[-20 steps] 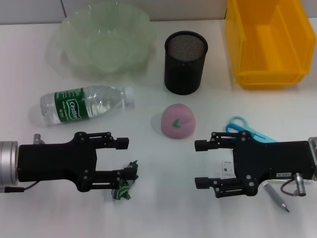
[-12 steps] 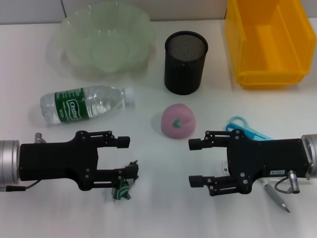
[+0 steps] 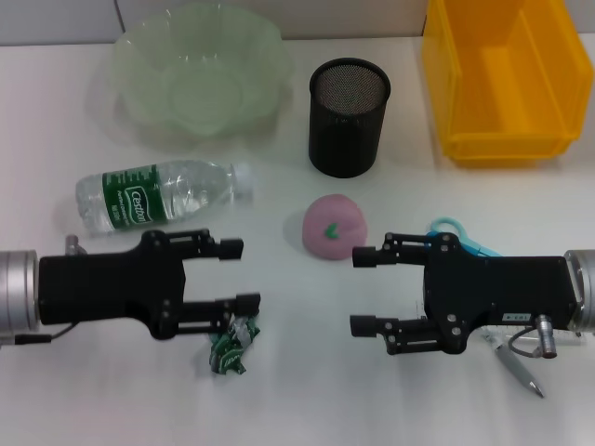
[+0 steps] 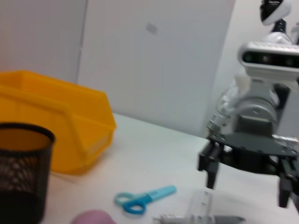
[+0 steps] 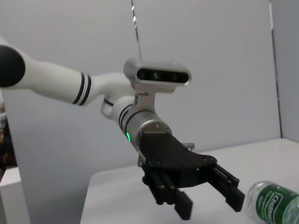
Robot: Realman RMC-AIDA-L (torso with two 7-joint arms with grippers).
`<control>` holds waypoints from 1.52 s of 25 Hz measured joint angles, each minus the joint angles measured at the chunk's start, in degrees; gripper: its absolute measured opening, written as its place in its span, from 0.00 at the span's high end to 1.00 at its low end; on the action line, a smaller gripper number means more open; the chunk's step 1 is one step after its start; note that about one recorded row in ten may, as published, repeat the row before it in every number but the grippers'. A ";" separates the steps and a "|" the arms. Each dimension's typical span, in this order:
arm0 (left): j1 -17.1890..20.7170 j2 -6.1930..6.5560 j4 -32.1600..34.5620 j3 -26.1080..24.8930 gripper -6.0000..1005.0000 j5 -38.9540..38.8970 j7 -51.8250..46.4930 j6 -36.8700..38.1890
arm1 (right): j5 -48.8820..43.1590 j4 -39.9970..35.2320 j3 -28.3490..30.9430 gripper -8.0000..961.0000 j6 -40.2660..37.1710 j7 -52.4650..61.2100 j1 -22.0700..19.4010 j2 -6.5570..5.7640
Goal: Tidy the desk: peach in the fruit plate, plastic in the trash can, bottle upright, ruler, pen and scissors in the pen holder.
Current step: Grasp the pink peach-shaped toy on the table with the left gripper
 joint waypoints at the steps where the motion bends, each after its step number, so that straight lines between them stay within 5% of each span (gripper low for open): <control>1: -0.08 -0.16 0.06 -0.70 0.28 -0.06 0.30 -0.14 | 0.64 1.00 -0.01 0.22 0.02 -0.79 -0.08 -0.04; 9: -3.05 -0.61 0.28 -3.51 0.28 -0.57 -0.15 -2.55 | 4.13 10.29 0.25 0.22 0.49 -8.08 -0.51 0.06; 20: -12.08 -0.61 2.13 -2.99 0.28 4.04 -10.99 -16.09 | 7.83 19.27 0.24 0.22 0.56 -13.06 -2.11 0.11; 29: -19.08 -0.67 2.41 4.26 0.28 19.96 -21.23 -25.34 | 9.95 23.24 0.25 0.21 -0.03 -14.91 -3.57 0.19; 38: -20.09 -0.66 3.47 9.25 0.28 24.20 -23.03 -27.55 | 10.48 23.66 0.32 0.21 -0.37 -15.08 -4.31 0.15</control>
